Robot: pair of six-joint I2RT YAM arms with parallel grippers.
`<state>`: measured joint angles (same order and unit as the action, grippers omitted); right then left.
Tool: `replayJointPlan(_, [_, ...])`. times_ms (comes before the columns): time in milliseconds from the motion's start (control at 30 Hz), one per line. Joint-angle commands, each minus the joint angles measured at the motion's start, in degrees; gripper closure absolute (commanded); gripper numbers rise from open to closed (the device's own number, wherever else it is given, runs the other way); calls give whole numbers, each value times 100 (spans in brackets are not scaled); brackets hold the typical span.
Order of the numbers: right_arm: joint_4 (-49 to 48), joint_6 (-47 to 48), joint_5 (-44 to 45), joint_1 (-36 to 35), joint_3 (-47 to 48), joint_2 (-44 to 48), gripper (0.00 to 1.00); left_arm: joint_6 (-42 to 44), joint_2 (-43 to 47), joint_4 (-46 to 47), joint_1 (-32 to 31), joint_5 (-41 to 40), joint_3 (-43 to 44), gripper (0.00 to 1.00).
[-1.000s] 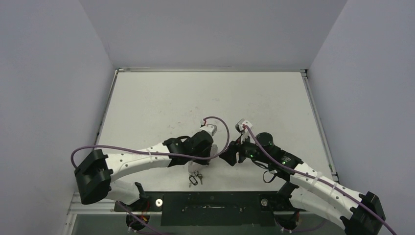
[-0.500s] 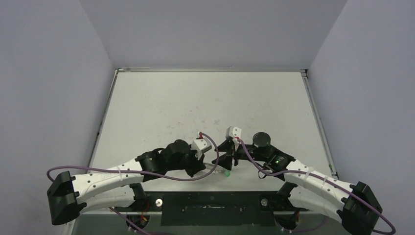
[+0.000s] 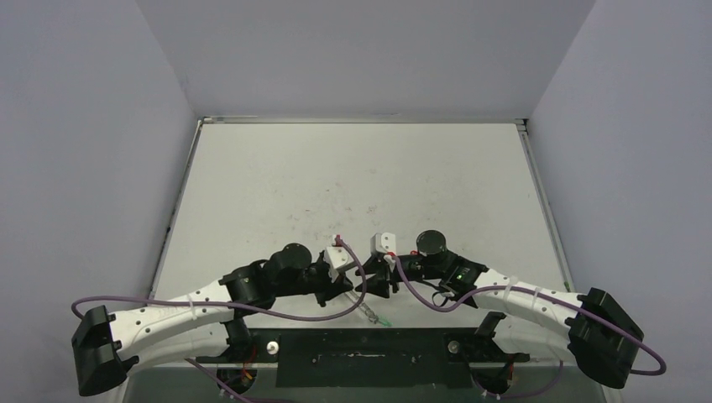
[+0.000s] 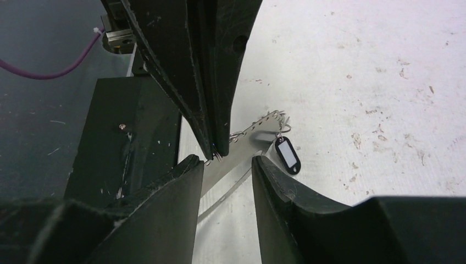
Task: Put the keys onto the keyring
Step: Pick up the keyring from the center of the board, then adjust the key on the keyring.
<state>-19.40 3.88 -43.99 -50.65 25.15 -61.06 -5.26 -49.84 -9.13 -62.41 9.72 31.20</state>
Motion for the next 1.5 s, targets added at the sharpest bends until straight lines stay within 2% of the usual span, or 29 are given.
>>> replayJointPlan(0, [-510, 245, -241, -95, -35, -21, 62, 259, 246, 590, 19, 64, -37, 100])
replayJointPlan(333, [-814, 192, -153, -236, -155, -86, 72, 250, 626, 1416, 15, 110, -382, 100])
replayJointPlan(567, [-1269, 50, -70, -274, -259, -273, 74, 255, 905, 1808, 27, 221, -689, 100])
replayJointPlan(667, [-1276, 84, -92, -287, -249, -310, 81, 227, 979, 1876, 27, 216, -741, 100])
replayJointPlan(833, [-1463, 44, -94, -286, -317, -370, 100, 159, 1087, 1987, 27, 120, -850, 100])
replayJointPlan(1067, [-2406, -370, 356, -280, -755, -387, 100, 20, 1231, 2046, 27, -35, -1134, 100])
replayJointPlan(1333, [-2745, -716, 470, -287, -977, -451, 100, -146, 1614, 2342, 28, -244, -1579, 100])
replayJointPlan(1467, [-2782, -779, 543, -290, -1003, -473, 75, -211, 1674, 2761, 28, -216, -1859, 100])
